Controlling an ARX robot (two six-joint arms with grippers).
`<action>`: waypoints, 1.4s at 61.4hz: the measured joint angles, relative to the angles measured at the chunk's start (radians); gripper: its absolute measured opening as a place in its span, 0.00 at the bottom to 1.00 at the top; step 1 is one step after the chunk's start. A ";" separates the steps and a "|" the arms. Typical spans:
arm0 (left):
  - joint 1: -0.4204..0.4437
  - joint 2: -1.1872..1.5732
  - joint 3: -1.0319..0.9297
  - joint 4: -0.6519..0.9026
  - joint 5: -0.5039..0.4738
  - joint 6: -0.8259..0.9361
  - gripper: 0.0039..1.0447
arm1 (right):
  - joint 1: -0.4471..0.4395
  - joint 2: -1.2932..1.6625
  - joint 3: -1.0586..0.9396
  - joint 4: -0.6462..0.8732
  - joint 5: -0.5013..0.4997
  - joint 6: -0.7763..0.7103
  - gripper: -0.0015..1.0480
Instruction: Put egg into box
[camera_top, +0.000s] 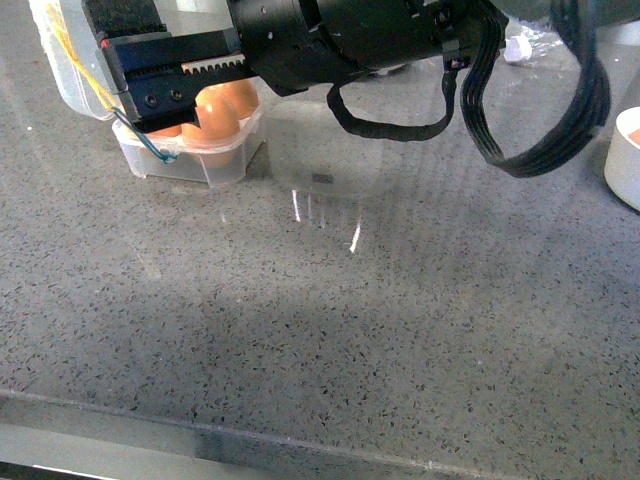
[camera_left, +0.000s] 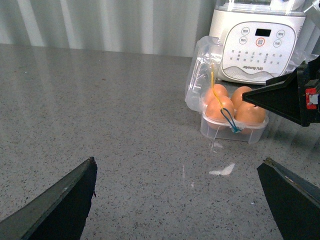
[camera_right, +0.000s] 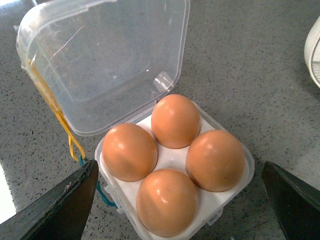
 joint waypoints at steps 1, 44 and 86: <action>0.000 0.000 0.000 0.000 0.000 0.000 0.94 | -0.002 -0.002 0.000 0.000 0.001 0.000 0.94; 0.000 0.000 0.000 0.000 0.000 0.000 0.94 | -0.318 -0.401 -0.277 0.079 0.281 0.123 0.93; 0.000 0.000 0.000 0.000 -0.001 0.000 0.94 | -0.452 -1.146 -0.711 -0.097 0.341 -0.003 0.61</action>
